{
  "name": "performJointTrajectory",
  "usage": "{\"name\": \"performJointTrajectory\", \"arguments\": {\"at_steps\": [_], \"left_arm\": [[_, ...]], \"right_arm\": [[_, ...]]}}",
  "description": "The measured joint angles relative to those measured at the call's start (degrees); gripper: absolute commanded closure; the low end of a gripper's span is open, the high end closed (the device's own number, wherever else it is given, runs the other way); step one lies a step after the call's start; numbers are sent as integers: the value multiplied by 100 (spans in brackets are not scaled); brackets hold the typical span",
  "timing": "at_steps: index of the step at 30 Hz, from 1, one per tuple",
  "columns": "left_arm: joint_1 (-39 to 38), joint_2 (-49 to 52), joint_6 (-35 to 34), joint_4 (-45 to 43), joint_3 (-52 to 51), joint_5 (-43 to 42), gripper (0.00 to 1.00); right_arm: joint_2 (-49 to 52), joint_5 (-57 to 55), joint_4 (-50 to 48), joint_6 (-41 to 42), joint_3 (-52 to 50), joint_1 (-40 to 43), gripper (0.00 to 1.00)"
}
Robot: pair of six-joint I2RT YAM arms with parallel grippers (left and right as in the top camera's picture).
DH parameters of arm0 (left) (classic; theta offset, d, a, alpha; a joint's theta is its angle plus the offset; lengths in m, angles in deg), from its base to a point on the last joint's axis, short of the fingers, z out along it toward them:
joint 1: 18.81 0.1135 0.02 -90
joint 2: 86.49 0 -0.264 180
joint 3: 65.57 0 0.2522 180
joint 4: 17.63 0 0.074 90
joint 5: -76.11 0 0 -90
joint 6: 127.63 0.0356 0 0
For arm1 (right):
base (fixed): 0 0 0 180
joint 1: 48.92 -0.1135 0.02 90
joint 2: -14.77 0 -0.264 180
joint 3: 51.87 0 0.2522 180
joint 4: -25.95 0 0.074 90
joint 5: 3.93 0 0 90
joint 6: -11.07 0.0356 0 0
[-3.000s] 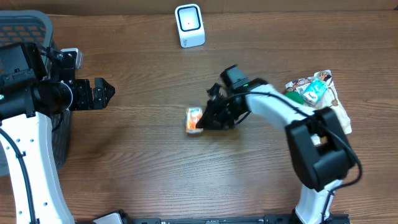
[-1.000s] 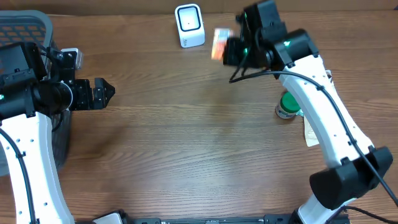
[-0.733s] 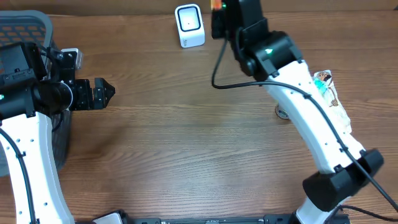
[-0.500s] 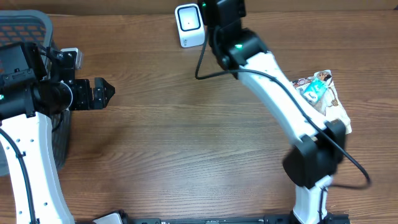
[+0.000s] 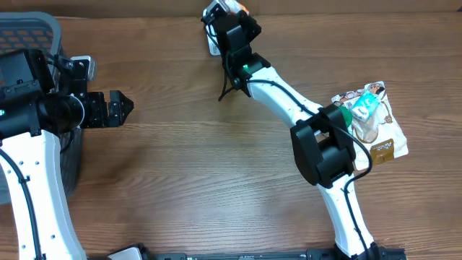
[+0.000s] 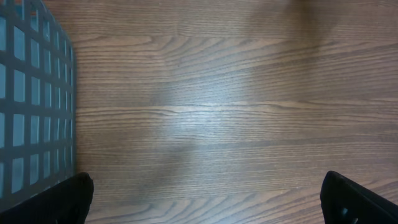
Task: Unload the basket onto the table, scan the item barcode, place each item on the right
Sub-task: 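Hold the tissue pack in front of the scanner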
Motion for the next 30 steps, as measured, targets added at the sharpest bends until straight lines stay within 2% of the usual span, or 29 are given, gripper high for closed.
{"name": "performJointTrajectory", "arguments": {"at_steps": [16,30], "left_arm": [[0,0,0,0,0,0,0],[0,0,0,0,0,0,1]], "right_arm": [[400,494,-236,-487,0,-48,96],[669,520,-911,-1167,0,-74,96]]}}
